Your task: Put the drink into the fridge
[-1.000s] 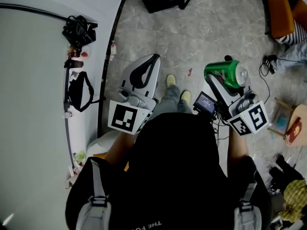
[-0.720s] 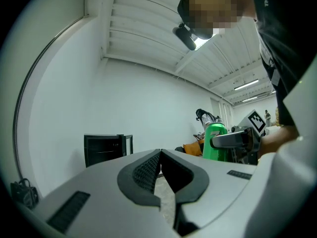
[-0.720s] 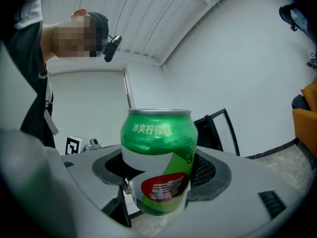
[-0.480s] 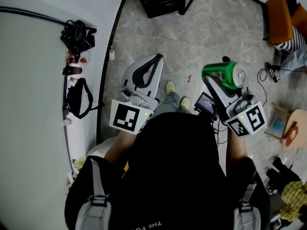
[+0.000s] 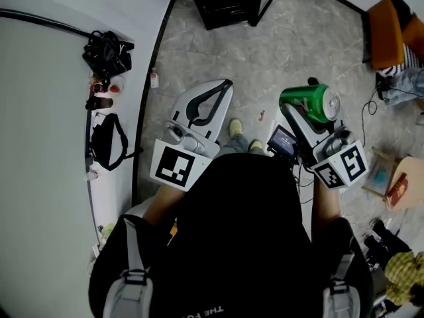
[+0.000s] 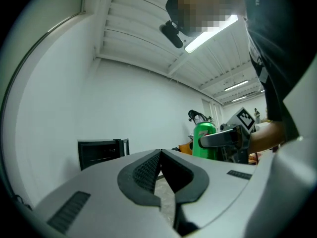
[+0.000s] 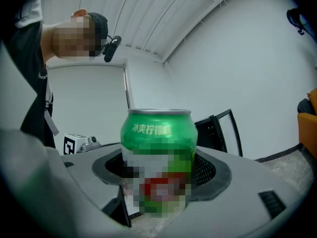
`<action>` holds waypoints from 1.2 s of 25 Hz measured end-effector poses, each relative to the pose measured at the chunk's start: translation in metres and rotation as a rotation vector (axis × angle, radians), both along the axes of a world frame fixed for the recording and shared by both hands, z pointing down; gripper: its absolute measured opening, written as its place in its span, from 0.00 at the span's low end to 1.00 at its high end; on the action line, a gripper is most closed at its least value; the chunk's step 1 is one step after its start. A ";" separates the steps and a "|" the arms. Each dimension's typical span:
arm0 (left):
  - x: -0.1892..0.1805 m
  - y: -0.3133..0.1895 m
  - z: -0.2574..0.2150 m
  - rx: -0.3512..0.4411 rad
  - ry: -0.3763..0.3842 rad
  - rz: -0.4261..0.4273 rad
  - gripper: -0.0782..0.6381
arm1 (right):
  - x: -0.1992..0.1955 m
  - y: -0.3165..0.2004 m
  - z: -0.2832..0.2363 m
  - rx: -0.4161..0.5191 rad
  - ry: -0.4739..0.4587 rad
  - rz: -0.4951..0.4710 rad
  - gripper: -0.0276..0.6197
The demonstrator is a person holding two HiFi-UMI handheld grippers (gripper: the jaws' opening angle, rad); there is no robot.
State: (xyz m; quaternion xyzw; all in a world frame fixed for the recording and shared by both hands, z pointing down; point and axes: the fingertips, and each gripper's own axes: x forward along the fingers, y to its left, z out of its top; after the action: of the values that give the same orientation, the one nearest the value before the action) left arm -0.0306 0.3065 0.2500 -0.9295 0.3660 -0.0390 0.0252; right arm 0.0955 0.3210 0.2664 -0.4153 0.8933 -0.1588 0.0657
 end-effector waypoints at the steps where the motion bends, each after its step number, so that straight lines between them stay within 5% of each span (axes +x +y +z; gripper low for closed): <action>1: 0.000 0.000 0.001 0.009 -0.028 0.021 0.12 | -0.002 -0.003 0.000 0.001 0.001 0.001 0.57; 4: -0.003 -0.005 0.004 0.061 -0.106 0.036 0.12 | -0.009 -0.011 0.000 0.002 0.004 0.002 0.57; 8: -0.012 -0.015 0.004 0.104 -0.116 0.027 0.12 | -0.020 -0.019 -0.001 0.003 0.008 0.001 0.57; 20: -0.038 -0.041 0.010 -0.055 0.049 -0.013 0.12 | -0.038 -0.039 0.001 -0.002 0.029 0.010 0.57; 30: -0.047 -0.053 0.006 -0.052 0.049 -0.080 0.12 | -0.038 -0.048 -0.003 0.004 0.029 0.005 0.57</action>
State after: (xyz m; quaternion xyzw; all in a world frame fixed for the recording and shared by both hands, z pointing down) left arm -0.0775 0.2532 0.2564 -0.9152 0.4021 -0.0269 -0.0093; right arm 0.0580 0.2734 0.2633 -0.4198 0.8934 -0.1507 0.0539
